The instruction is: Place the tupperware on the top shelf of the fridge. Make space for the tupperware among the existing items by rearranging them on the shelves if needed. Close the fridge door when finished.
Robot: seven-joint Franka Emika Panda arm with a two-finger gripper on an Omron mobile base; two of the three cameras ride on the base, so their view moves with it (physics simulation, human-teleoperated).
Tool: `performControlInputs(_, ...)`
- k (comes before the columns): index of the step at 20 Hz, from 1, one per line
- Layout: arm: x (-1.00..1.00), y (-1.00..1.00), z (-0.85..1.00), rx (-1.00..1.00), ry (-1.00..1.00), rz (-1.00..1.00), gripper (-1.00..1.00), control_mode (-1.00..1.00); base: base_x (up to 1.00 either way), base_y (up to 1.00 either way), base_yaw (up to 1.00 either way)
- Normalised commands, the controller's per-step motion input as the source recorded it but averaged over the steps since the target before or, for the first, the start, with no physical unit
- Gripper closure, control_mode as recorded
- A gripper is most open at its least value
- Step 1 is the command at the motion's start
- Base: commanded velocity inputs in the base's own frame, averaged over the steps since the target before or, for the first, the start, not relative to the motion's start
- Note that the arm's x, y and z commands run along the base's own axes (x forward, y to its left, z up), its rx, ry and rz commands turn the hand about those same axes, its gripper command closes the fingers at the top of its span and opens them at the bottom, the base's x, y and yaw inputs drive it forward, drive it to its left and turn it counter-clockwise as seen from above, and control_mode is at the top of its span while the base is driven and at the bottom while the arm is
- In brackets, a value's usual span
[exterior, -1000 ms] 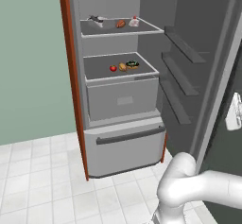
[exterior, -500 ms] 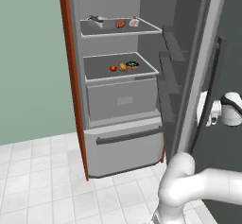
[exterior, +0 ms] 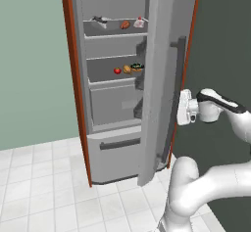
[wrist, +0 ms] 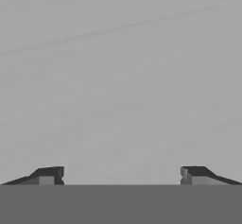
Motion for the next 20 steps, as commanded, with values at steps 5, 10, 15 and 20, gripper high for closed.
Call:
performControlInputs(5,0.35,1.00,-0.02,-0.18,0.00,-0.13,-1.00,-1.00,0.00,0.00,0.00)
performControlInputs(10,0.22,1.00,0.19,-0.23,0.00,-0.28,-1.00,-1.00,0.00,0.00,0.00)
performControlInputs(15,0.13,1.00,0.30,-0.26,0.00,-0.44,-1.00,-1.00,0.00,0.00,0.00)
performControlInputs(20,0.33,0.82,0.56,-0.17,0.04,-0.39,-1.00,-1.00,0.00,0.00,0.00)
